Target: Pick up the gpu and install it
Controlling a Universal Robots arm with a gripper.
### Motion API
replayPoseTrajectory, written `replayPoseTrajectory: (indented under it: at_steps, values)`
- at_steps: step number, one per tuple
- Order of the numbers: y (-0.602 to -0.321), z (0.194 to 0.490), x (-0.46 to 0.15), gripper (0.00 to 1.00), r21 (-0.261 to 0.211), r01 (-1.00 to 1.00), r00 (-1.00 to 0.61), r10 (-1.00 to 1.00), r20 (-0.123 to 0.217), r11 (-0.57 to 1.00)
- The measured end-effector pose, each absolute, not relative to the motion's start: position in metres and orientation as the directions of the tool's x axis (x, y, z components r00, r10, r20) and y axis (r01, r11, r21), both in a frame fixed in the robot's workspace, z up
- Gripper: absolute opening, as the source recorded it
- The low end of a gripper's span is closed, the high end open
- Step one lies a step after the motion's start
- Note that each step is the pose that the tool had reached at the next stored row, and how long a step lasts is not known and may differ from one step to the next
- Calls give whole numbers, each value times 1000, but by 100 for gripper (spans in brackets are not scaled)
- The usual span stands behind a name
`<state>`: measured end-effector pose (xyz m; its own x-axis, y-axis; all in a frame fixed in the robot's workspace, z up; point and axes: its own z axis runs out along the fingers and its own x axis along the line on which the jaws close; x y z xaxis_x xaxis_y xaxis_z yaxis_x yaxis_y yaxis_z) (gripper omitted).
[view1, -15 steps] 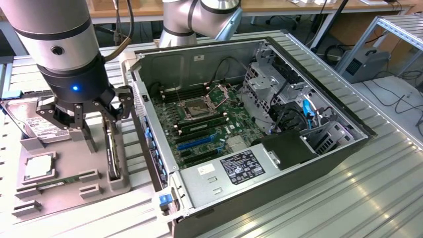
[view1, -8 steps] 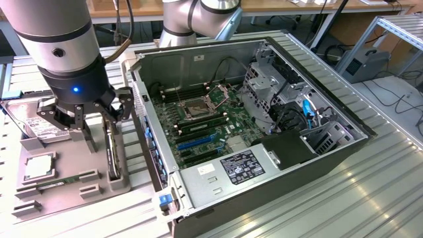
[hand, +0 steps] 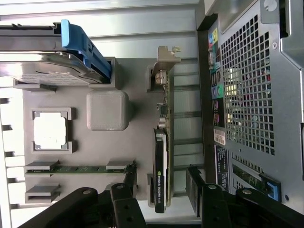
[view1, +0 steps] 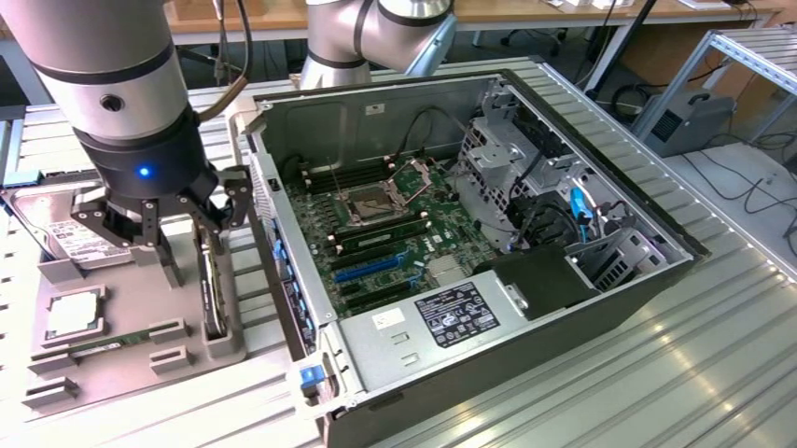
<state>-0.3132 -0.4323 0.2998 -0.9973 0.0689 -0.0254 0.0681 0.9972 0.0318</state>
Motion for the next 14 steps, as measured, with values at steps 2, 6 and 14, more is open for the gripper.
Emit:
replayPoseTrajectory:
  at_steps: [2,6,14]
  values:
    - [-432,299,-313,54,32,68,-997,69,-26,997]
    - [-432,298,-313,54,32,68,-997,69,-25,997]
    - [-432,296,-313,54,32,68,-997,69,-25,997]
